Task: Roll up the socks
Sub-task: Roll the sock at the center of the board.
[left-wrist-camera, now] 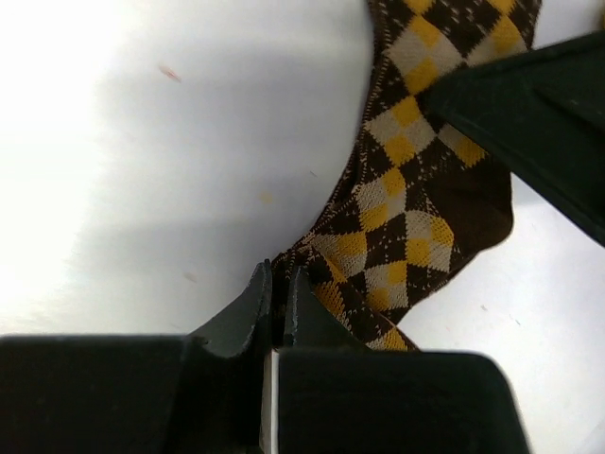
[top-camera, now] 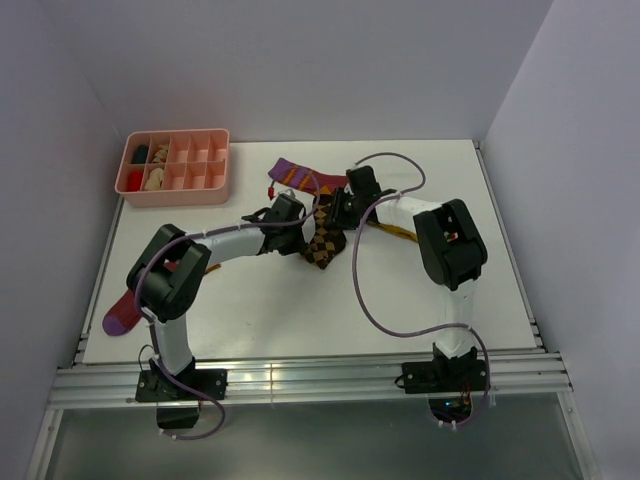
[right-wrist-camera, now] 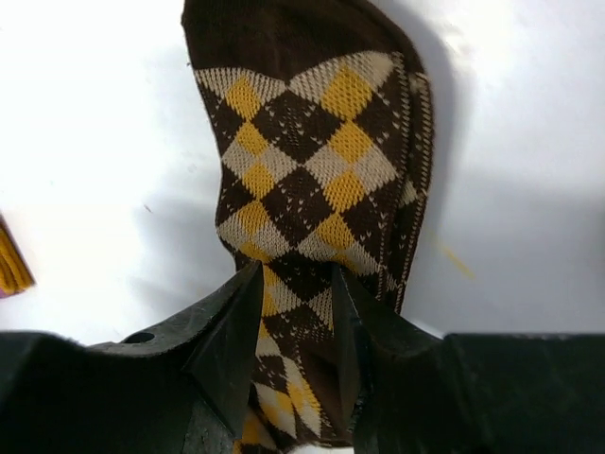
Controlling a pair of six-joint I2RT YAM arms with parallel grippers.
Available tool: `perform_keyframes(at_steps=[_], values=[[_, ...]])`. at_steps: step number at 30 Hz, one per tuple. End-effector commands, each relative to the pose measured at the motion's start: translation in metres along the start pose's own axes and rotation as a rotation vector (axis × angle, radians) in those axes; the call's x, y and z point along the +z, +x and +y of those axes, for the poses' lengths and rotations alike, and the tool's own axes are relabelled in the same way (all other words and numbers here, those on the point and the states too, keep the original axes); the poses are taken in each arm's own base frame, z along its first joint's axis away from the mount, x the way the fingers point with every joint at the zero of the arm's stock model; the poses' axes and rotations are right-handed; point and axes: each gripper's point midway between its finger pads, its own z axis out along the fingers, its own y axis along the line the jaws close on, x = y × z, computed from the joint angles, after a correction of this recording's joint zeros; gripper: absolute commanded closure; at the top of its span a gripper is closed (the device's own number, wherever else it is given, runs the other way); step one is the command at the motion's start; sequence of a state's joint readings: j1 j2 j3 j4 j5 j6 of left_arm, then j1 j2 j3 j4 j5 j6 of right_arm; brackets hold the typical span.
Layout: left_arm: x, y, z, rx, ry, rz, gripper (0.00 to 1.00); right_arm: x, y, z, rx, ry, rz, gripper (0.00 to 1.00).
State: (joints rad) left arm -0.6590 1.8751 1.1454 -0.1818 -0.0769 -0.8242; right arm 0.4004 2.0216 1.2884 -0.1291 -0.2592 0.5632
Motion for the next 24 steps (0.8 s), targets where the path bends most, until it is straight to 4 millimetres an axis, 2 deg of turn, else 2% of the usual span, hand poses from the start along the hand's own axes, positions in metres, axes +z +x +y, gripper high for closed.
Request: perform_keyframes(at_steps=[1,4,6,7,9,12,16,21,24], values=[[-0.010,-0.004,0.031,0.088,-0.095,0.019,1.00,0.015,0.004,-0.023,-0.007,0.100,0.041,0.57],[-0.009,-0.003,0.023,0.099,-0.068,0.033,1.00,0.012,-0.006,-0.007,-0.046,0.024,0.009,0.56],[-0.009,-0.001,0.017,0.113,-0.053,0.033,1.00,0.000,-0.008,0.003,-0.072,-0.023,-0.020,0.56],[-0.008,0.002,0.015,0.125,-0.044,0.039,1.00,-0.009,-0.018,0.013,-0.098,-0.055,-0.067,0.55],[-0.010,0.006,0.002,0.150,0.015,0.039,0.99,-0.010,-0.014,0.008,-0.102,-0.041,-0.065,0.54],[-0.011,0.015,0.001,0.196,0.011,0.056,1.00,-0.001,-0.013,-0.003,-0.096,0.012,-0.035,0.54],[-0.013,0.021,0.007,0.245,-0.005,0.063,1.00,0.017,0.002,-0.019,-0.065,0.052,0.019,0.54],[-0.029,0.018,-0.006,0.298,0.087,0.019,1.00,0.021,-0.002,-0.024,-0.043,0.084,0.018,0.53],[-0.029,0.024,-0.007,0.340,0.095,0.033,1.00,0.021,-0.005,-0.023,-0.044,0.091,0.017,0.53]])
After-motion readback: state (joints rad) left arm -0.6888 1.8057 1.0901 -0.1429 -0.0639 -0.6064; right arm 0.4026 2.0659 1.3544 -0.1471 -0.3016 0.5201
